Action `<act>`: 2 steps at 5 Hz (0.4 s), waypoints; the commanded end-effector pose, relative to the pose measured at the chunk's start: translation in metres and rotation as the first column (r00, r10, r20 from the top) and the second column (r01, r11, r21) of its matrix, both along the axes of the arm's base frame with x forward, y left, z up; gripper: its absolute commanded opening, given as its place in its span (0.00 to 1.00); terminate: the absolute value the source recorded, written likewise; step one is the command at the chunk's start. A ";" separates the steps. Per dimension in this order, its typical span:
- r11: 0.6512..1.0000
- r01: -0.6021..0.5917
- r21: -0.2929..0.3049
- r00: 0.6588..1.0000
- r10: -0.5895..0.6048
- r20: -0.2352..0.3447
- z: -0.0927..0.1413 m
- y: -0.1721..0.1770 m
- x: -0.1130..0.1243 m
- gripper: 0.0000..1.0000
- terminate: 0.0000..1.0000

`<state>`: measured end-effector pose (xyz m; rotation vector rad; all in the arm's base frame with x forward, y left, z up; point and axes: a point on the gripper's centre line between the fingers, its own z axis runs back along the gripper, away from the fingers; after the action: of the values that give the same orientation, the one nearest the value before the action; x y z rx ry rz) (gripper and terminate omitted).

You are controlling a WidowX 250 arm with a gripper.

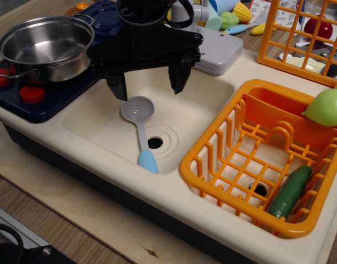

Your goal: Put spoon into pan

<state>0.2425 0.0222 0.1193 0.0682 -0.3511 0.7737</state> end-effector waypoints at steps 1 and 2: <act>1.000 0.000 0.000 1.000 0.000 0.000 0.000 0.000 0.000 1.00 0.00; 1.000 -0.008 -0.009 1.000 0.009 0.030 -0.015 0.001 0.008 1.00 0.00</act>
<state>0.2522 0.0236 0.0868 0.0529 -0.3648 0.7834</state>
